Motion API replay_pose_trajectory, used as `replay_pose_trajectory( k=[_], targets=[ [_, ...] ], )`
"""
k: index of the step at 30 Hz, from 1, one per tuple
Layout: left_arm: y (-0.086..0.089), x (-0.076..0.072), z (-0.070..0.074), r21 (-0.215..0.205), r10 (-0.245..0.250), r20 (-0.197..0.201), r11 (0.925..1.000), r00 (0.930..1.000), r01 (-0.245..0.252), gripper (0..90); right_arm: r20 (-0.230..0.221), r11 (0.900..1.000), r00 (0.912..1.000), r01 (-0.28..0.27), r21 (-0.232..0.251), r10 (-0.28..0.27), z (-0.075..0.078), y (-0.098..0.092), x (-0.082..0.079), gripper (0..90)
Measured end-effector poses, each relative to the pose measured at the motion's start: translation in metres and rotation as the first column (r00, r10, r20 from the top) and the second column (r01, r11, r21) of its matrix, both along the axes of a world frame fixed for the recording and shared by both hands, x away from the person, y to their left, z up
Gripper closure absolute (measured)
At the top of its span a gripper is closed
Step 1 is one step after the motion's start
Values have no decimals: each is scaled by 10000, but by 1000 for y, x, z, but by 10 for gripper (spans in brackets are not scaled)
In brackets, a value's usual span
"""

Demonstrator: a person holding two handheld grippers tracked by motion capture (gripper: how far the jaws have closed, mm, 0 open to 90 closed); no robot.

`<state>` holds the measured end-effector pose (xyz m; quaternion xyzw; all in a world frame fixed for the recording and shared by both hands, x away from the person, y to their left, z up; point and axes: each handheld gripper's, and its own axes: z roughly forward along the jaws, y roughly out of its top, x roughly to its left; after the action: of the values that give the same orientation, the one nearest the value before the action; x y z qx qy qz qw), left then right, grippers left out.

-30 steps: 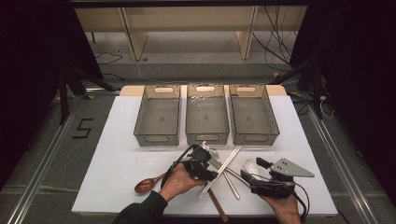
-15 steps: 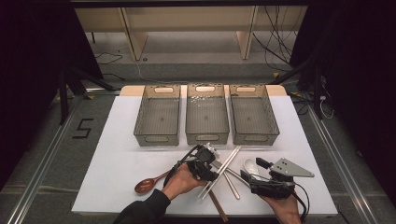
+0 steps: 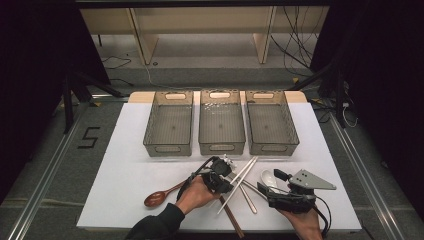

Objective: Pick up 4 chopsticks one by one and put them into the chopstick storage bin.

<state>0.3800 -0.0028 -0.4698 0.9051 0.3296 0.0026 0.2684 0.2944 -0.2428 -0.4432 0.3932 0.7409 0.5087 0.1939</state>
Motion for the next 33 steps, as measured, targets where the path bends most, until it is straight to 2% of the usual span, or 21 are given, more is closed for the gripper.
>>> replay_pose_trajectory(
  k=[3, 4, 11, 21, 33],
  targets=[
    [2, 1, 0, 42, 94, 5, 9999, 10000, -94, 795, -2, 10000, 10000, -5, -17, 5, 0, 0, 0, 250],
    [3, 2, 0, 81, 179, 99, 9998, 9998, -180, 829, -13, 10000, 10000, -4, -10, 4, 0, 0, 0, 251],
    [6, 2, 0, -25, 223, 120, 9997, 9997, -223, 843, -37, 10000, 10000, -20, -4, 20, 0, 0, 0, 251],
    [7, 3, 0, -38, 75, 268, 10000, 9996, -74, 852, -58, 10000, 10000, -48, 28, 48, 0, 0, 0, 251],
    [19, 1, 8, -435, -177, 622, 9988, 9979, 204, 853, -26, 10000, 10000, -58, 45, 58, 0, 0, 0, 251]
  ],
)
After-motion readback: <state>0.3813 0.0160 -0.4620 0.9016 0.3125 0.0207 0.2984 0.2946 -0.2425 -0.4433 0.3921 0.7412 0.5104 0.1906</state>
